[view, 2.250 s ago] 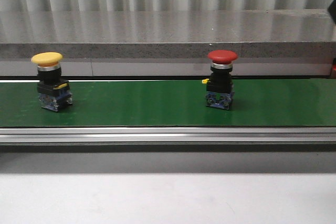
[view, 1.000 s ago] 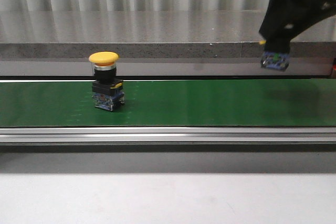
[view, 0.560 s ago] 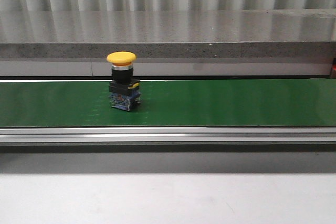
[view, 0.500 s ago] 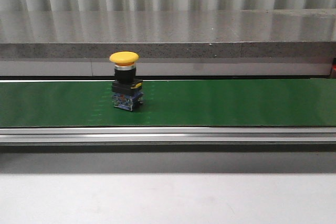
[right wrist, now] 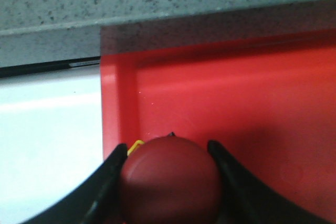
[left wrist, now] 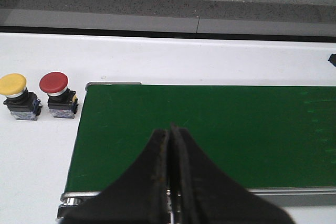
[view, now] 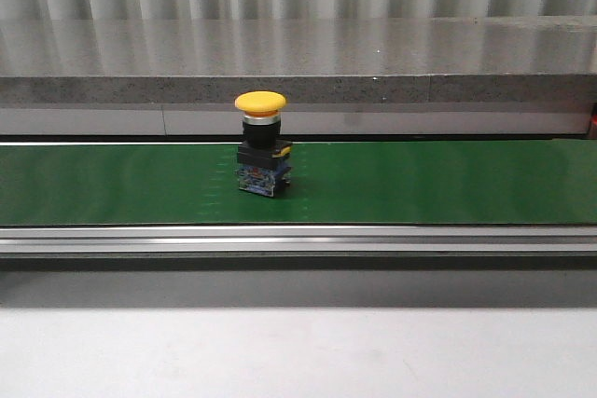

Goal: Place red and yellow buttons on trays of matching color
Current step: 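Lower the red button into the red tray and open the right gripper, then move the right gripper back over the belt end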

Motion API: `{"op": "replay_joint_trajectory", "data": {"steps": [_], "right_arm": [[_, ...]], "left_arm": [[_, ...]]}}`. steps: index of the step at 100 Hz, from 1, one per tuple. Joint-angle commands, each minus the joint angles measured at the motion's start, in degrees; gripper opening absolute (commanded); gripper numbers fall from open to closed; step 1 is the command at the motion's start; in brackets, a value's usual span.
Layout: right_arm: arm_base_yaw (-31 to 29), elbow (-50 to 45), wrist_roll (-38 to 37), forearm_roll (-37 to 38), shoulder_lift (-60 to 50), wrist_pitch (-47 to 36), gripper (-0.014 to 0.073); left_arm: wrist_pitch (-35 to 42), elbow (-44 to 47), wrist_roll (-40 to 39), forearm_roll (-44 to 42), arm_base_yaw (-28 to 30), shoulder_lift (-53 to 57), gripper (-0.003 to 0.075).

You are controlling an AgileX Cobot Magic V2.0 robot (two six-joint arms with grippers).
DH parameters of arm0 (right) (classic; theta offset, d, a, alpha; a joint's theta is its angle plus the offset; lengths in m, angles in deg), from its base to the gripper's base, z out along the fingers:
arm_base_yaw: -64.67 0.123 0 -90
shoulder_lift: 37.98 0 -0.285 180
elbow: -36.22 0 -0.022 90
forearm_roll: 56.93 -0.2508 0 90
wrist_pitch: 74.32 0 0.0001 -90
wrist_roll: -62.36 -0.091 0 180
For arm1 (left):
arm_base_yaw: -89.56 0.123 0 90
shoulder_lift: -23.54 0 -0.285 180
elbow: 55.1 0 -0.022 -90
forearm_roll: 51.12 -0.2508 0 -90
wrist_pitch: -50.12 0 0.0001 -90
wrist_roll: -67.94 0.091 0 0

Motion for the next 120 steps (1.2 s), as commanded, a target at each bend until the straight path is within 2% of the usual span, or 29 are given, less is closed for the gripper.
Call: {"op": "replay_joint_trajectory", "data": {"steps": [1,28,36,46,63,72,98,120], "right_arm": [[-0.3,2.2,0.6,-0.6,-2.2,-5.0,0.0096],[-0.3,2.2,0.6,-0.6,0.0,-5.7,0.0096],[-0.3,2.2,0.6,-0.6,0.3,-5.9,0.012],[-0.3,2.2,0.6,-0.6,0.5,-5.9,0.0216],[-0.3,2.2,0.6,-0.6,0.5,-5.7,0.0449],[-0.3,2.2,0.6,-0.6,0.1,-5.6,0.0511],[-0.3,2.3,0.6,-0.6,-5.3,-4.7,0.0525],[-0.1,2.0,0.6,-0.6,-13.4,2.6,0.0525]], "left_arm": [[4.2,-1.6,-0.1,0.4,-0.4,0.1,-0.002],[4.2,-1.6,-0.1,0.4,-0.4,0.1,-0.002],[4.2,-1.6,-0.1,0.4,-0.4,0.1,-0.002],[4.2,-1.6,-0.1,0.4,-0.4,0.1,-0.002],[4.0,-1.6,-0.1,0.4,-0.4,0.1,-0.002],[4.0,-1.6,-0.1,0.4,-0.4,0.1,-0.002],[4.0,-1.6,-0.1,0.4,-0.4,0.1,-0.002],[4.0,-1.6,-0.1,0.4,-0.4,0.1,-0.002]]}}
